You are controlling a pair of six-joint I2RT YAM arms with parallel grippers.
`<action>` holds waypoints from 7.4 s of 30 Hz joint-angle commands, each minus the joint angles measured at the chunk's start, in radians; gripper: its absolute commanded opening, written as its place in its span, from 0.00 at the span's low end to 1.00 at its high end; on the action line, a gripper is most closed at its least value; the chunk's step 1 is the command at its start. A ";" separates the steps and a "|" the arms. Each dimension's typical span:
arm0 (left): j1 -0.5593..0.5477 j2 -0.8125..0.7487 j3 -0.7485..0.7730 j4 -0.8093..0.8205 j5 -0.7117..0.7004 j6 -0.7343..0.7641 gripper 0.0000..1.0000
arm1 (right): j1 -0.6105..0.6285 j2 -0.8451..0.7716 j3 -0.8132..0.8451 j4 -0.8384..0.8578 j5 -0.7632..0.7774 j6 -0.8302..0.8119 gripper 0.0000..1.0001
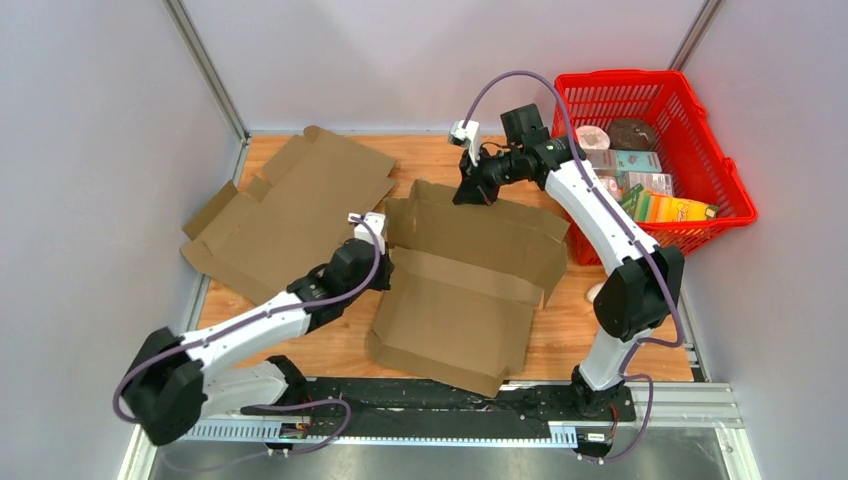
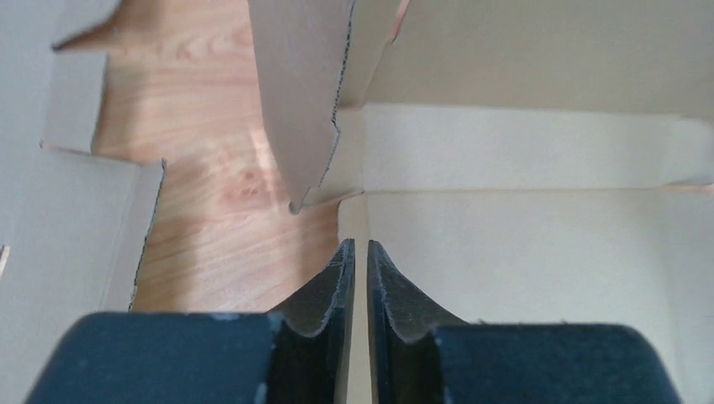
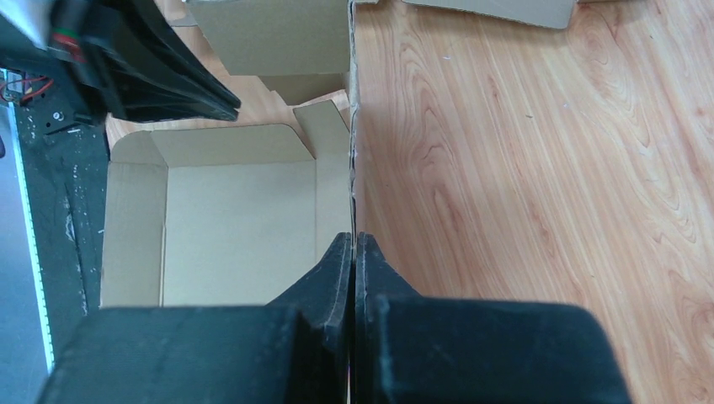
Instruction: Fold the paper box
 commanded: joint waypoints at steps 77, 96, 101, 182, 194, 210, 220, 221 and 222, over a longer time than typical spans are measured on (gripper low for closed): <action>0.076 0.250 0.103 0.253 0.255 -0.028 0.09 | 0.077 -0.043 -0.072 0.112 0.030 -0.001 0.00; 0.079 0.021 0.541 -0.270 0.014 0.209 0.50 | 0.109 -0.005 0.037 0.049 0.141 -0.138 0.00; 0.081 0.144 0.656 -0.373 0.029 0.252 0.44 | 0.109 0.003 0.057 0.043 0.135 -0.148 0.00; 0.163 -0.443 0.092 -0.117 0.024 0.125 0.55 | 0.163 -0.281 -0.528 0.639 0.825 2.096 0.00; 0.306 -0.272 0.055 -0.043 0.385 0.230 0.59 | 0.106 -0.238 -0.525 0.747 0.667 2.149 0.00; 0.295 -0.032 0.032 0.285 0.539 0.170 0.47 | 0.109 -0.203 -0.554 0.742 0.693 2.082 0.00; 0.289 -0.008 0.003 0.409 0.502 0.111 0.47 | 0.115 -0.178 -0.536 0.690 0.748 2.002 0.02; 0.288 0.009 0.008 0.429 0.499 0.093 0.47 | 0.117 -0.177 -0.532 0.688 0.747 2.008 0.02; 0.274 0.015 0.011 0.446 0.494 0.084 0.48 | 0.121 -0.175 -0.529 0.690 0.745 2.022 0.03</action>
